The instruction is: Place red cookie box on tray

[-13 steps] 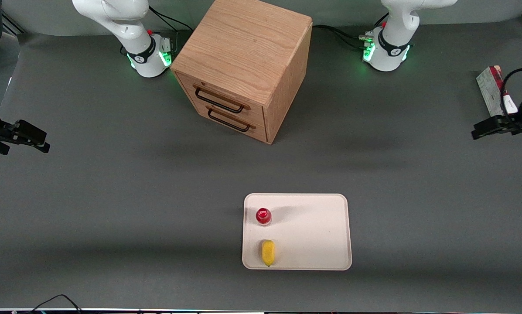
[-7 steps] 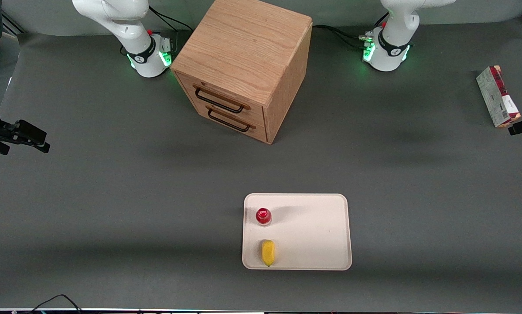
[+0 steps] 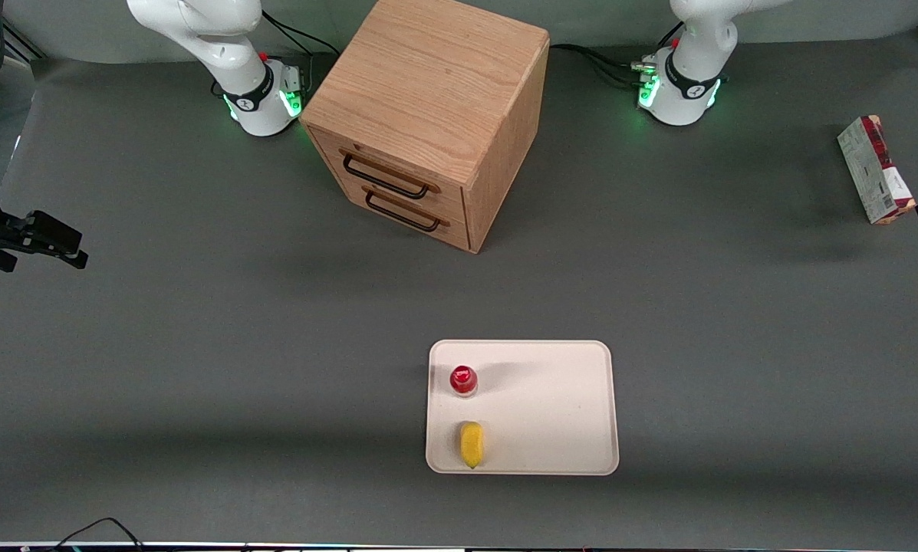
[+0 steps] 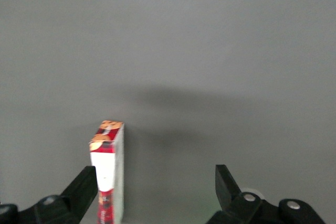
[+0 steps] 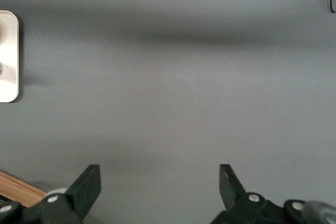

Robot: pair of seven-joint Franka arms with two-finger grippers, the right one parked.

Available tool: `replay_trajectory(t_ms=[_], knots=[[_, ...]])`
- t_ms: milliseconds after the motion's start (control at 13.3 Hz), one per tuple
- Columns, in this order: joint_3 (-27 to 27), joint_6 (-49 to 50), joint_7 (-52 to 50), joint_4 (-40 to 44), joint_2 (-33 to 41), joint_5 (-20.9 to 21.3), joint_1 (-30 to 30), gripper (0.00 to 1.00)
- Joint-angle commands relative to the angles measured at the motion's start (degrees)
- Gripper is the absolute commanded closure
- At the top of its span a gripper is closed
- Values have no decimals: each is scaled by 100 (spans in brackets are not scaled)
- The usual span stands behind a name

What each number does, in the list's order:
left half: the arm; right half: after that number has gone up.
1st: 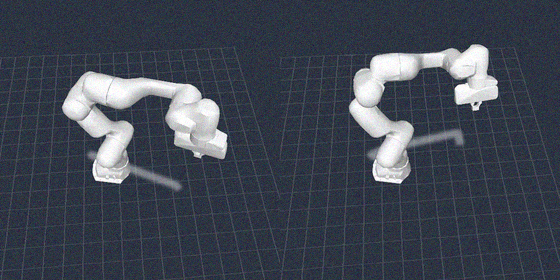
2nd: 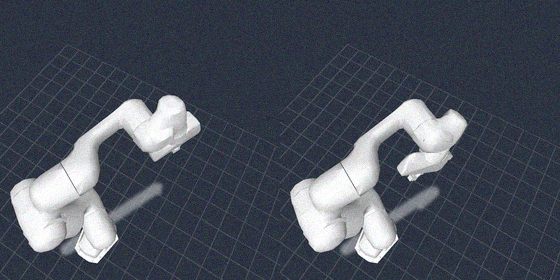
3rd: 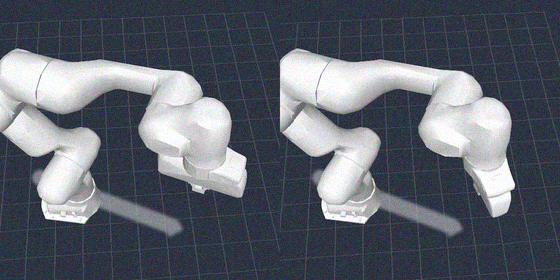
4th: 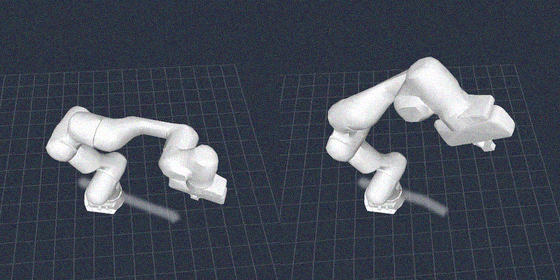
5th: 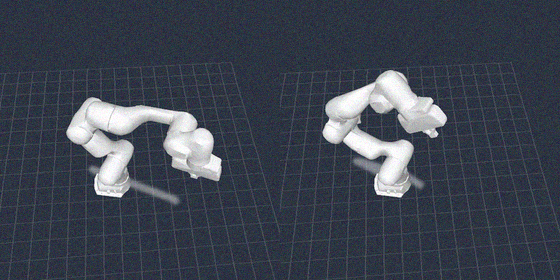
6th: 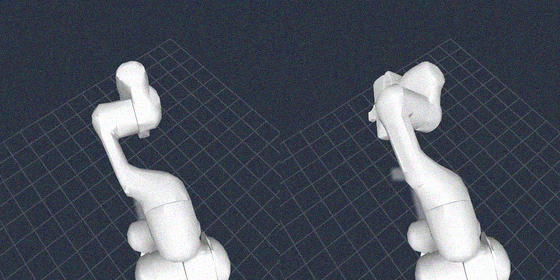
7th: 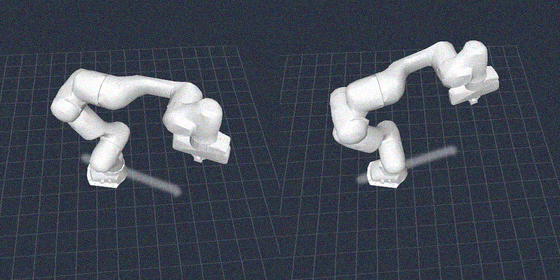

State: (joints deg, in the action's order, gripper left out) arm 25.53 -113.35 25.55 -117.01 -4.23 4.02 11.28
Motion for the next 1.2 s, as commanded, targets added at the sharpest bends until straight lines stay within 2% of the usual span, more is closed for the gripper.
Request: replay_trajectory(t_ms=[0,150,525,825,1125], knots=[[556,-616,668,-839,414,63,-21,0],[900,-1256,1004,-1304,405,63,-21,0],[1270,-2620,1295,-2289,309,63,-12,0],[1428,-3306,1734,-2519,-60,63,216,0],[1437,-3378,1778,-2572,-253,46,348,0]])
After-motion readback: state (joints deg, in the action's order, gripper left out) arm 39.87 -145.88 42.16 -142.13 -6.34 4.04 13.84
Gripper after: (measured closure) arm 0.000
